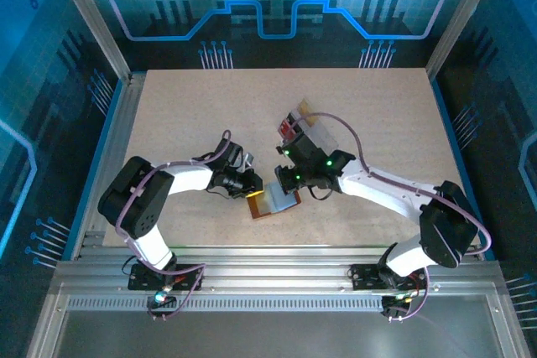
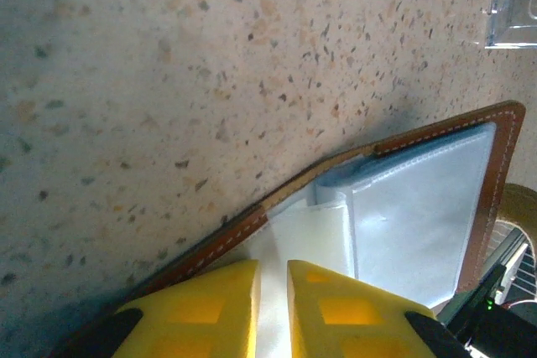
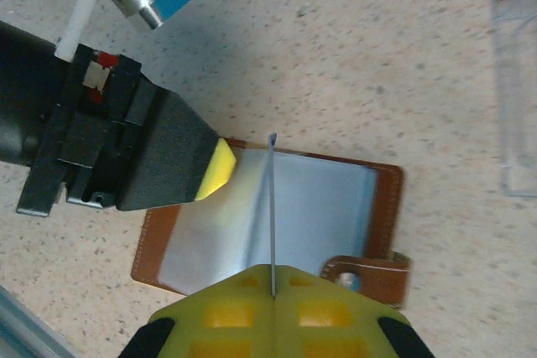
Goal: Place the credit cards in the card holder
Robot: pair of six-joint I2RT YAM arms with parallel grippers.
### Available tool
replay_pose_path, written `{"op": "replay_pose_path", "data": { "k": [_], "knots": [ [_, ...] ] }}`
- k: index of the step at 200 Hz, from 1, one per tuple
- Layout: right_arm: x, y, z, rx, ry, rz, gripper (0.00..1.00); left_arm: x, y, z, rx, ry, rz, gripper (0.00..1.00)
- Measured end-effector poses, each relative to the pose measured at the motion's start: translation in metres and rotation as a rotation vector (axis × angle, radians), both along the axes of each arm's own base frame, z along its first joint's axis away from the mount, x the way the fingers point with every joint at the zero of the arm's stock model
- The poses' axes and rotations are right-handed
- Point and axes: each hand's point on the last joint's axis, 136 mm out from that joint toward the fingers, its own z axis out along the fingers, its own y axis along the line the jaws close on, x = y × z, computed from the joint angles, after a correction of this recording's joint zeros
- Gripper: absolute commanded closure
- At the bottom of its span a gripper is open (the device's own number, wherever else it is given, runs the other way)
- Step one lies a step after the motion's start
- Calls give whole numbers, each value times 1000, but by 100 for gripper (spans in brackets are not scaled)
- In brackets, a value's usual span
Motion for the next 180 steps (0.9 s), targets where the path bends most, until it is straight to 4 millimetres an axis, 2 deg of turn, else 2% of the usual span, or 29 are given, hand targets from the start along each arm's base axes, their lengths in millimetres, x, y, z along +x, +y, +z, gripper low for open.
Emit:
{"op": "replay_pose_path", "data": {
  "k": [38, 67, 86, 122, 180],
  "knots": [
    [-2, 11, -17, 107, 14, -18, 100, -9, 6, 15, -4, -28, 5, 79],
    [3, 13, -26, 135, 10, -45, 100, -6, 11, 30, 9, -80, 21, 81],
    [4, 11, -33, 135, 15, -59, 100, -6, 15, 27, 34, -79, 30, 82],
    [1, 10, -58, 125, 61, -85, 100, -9, 20, 19, 66, -56, 36, 86],
    [1, 14, -63, 215, 98, -118, 100, -13, 33, 0, 159, -27, 43, 88]
  ]
}}
